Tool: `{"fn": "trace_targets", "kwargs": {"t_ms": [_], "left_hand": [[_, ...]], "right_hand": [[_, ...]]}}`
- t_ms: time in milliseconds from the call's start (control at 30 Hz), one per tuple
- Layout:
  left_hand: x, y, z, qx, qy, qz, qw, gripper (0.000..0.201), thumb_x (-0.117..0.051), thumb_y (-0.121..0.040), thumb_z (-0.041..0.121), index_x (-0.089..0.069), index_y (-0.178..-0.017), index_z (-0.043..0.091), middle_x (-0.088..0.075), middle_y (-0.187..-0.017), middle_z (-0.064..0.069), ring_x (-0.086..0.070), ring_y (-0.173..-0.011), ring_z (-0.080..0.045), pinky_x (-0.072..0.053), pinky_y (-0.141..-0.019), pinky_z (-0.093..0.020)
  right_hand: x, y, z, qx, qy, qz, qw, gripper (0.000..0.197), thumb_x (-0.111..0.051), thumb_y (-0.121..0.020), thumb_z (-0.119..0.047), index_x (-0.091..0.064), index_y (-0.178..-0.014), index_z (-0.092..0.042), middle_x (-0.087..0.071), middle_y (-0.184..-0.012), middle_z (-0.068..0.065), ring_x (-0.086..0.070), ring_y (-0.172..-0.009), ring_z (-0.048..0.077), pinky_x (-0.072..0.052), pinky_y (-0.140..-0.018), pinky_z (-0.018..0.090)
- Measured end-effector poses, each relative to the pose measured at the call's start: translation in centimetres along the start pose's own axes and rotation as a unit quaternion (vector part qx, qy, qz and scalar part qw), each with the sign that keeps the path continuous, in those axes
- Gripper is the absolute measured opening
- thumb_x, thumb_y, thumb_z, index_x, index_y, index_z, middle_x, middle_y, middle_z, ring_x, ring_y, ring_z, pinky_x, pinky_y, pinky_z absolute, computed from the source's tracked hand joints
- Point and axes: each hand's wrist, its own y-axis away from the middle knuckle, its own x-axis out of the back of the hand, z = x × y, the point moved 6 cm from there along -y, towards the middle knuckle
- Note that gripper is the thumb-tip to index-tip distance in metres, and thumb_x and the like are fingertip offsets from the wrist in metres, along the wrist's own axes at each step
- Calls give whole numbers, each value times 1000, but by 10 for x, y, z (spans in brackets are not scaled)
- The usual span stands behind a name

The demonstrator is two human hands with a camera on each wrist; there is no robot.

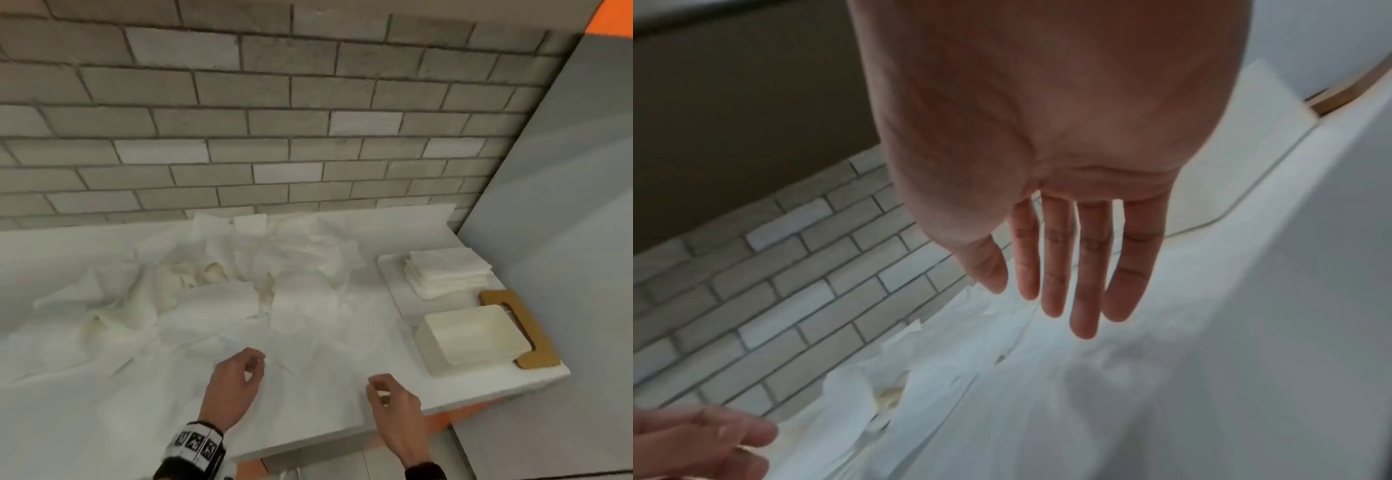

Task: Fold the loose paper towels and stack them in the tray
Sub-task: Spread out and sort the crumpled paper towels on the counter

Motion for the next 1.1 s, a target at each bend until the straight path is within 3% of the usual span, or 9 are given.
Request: {"fn": "trace_targets", "kwargs": {"t_ms": [100,200,367,500,633,733,867,1000,1100], "left_hand": [[-11,-75,14,25,-2,28,999,13,-69,-99,33,-69,-111,30,-72,-99,13,-71,-93,-10,-59,-87,-37],[-31,-147,16,127,-16,1,992,50,-65,-99,48,-58,-135,15,-63,-127,-8,-64,-116,-32,-53,-101,-44],[-56,-207,9,231,8,-16,973,69,-61,-100,57,-52,-142,3,-54,-144,-22,-54,-132,-42,-45,-110,-45],[-70,-217,13,213,12,-10,977,50,-64,-102,42,-61,-140,10,-62,-140,-16,-57,-129,-40,-45,-105,-42],[-54,-214,20,172,36,44,983,29,-74,-96,40,-69,-106,13,-72,-103,-6,-67,-98,-33,-48,-81,-34],[-30,-209,21,148,60,69,985,36,-85,-87,41,-61,-81,16,-67,-79,3,-65,-80,-25,-45,-71,-32],[8,-209,29,90,126,97,983,41,-93,-79,27,-55,-73,14,-67,-74,4,-64,-71,-9,-47,-65,-23],[25,-206,67,11,193,28,981,31,-84,-90,17,-55,-83,13,-62,-60,12,-51,-56,-5,-40,-60,-15],[30,-202,98,-27,217,-18,976,18,-81,-93,28,-64,-94,22,-76,-73,1,-61,-64,-11,-43,-64,-23]], "right_hand": [[0,-66,-6,-57,55,20,997,30,-61,-104,-51,-65,-126,-31,-73,-119,-11,-71,-106,13,-56,-93,37],[-1,-124,1,-173,62,52,982,64,-58,-102,-62,-57,-142,-12,-65,-139,11,-63,-127,34,-50,-104,45],[-21,-182,-1,-226,82,60,969,99,-61,-98,-67,-26,-160,2,-41,-162,20,-48,-145,40,-47,-110,54],[-35,-203,-1,-231,90,53,967,63,-67,-98,-49,-49,-143,-8,-45,-150,19,-44,-137,42,-44,-110,53],[-38,-207,1,-173,36,70,982,20,-70,-100,-33,-63,-109,-17,-58,-124,12,-55,-121,39,-46,-100,45],[-17,-196,-8,-78,-106,125,983,17,-73,-101,-18,-57,-95,-18,-67,-97,4,-68,-101,29,-46,-81,37],[42,-166,-51,34,-187,169,967,32,-74,-100,-13,-53,-111,-33,-68,-90,2,-63,-75,5,-52,-71,37],[80,-142,-107,76,-303,19,950,63,-83,-95,-14,-43,-141,-33,-80,-93,6,-77,-88,19,-60,-78,31],[89,-130,-144,105,-332,-82,934,33,-79,-98,-14,-63,-127,-19,-82,-97,8,-78,-90,27,-59,-76,32]]}}
